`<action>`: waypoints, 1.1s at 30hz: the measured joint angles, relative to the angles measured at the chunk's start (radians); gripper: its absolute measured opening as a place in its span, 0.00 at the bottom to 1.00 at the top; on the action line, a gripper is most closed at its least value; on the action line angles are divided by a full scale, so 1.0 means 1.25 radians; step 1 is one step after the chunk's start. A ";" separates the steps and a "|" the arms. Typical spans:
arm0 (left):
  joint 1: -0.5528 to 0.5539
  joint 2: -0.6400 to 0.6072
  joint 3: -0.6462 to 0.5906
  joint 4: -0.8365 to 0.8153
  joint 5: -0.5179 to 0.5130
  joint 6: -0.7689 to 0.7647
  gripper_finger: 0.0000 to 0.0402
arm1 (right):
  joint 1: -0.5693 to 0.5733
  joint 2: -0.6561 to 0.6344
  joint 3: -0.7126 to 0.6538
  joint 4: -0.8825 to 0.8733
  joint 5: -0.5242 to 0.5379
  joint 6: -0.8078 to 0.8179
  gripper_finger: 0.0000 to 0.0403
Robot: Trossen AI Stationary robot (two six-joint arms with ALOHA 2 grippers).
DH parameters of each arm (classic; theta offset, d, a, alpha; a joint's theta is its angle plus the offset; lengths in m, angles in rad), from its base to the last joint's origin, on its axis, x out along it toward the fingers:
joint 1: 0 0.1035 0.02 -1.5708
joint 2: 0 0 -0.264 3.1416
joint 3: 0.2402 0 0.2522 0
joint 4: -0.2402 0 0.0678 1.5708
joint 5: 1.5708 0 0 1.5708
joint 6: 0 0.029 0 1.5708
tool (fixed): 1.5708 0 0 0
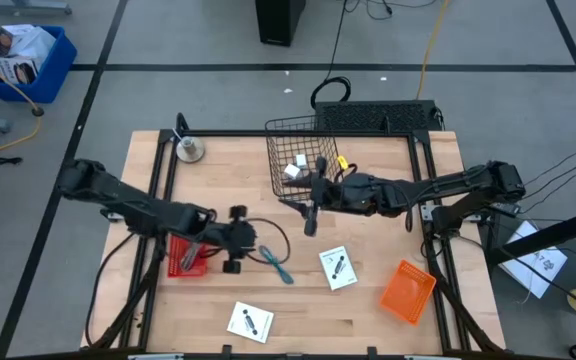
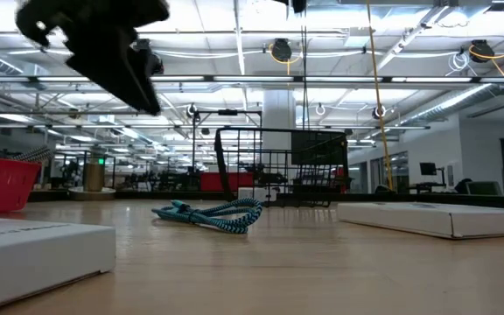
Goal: Pick and place items into bin
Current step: Put the blue black striped charger cable into the red basket
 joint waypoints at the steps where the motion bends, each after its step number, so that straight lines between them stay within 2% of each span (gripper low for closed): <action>1: -0.003 0.021 0.000 0.017 0.001 0.041 0.45 | 0.000 0.000 0.000 -0.009 0.000 0.005 0.44; 4: -0.011 0.086 -0.001 0.083 0.003 0.128 0.51 | 0.000 0.000 0.000 -0.030 0.000 0.015 0.45; 10: 0.013 0.173 0.000 0.219 -0.017 0.146 0.55 | 0.000 0.000 0.000 -0.055 0.000 0.057 0.44; 17: 0.024 0.227 0.000 0.246 0.090 0.134 0.51 | 0.010 0.000 0.000 -0.088 -0.001 0.095 0.45; 29: 0.036 0.334 0.031 0.252 0.096 0.169 0.43 | 0.032 0.000 0.000 -0.074 -0.001 0.098 0.45; 33: 0.041 0.372 0.064 0.259 0.123 0.160 0.38 | 0.031 0.000 0.001 -0.073 -0.001 0.092 0.44</action>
